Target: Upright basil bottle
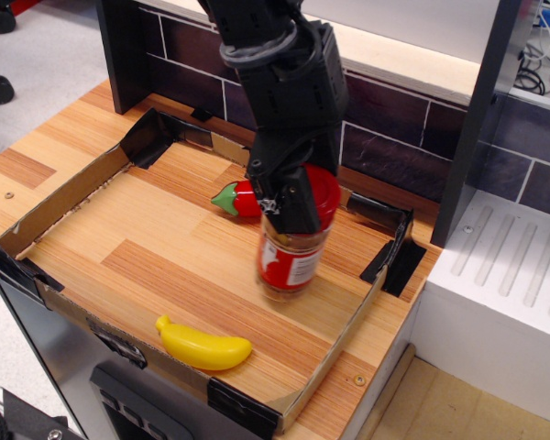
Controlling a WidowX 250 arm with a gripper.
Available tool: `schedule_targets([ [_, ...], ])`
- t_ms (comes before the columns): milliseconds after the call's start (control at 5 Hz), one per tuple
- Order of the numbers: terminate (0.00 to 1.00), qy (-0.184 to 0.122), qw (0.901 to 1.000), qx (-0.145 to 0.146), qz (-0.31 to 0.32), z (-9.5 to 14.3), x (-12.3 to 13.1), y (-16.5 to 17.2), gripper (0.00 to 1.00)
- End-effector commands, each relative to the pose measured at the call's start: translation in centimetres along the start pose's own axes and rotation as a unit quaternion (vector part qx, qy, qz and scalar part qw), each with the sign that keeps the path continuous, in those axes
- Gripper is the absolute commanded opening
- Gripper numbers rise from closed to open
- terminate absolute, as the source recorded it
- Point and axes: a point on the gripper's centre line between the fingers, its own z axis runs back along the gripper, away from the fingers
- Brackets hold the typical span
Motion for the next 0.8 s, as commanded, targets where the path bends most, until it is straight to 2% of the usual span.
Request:
schedule_targets([
  [0,0.0,-0.063,0.9979,0.001,0.018,1.8,-0.2,1.6,1.0],
  [200,0.0,-0.054,0.9981,0.009,0.026,2.9,0.0,2.1,1.0],
  [400,0.0,-0.059,0.9977,0.017,0.029,4.3,0.2,2.3,1.0],
  [600,0.0,-0.035,0.9963,0.064,0.046,7.4,1.2,2.5,1.0],
])
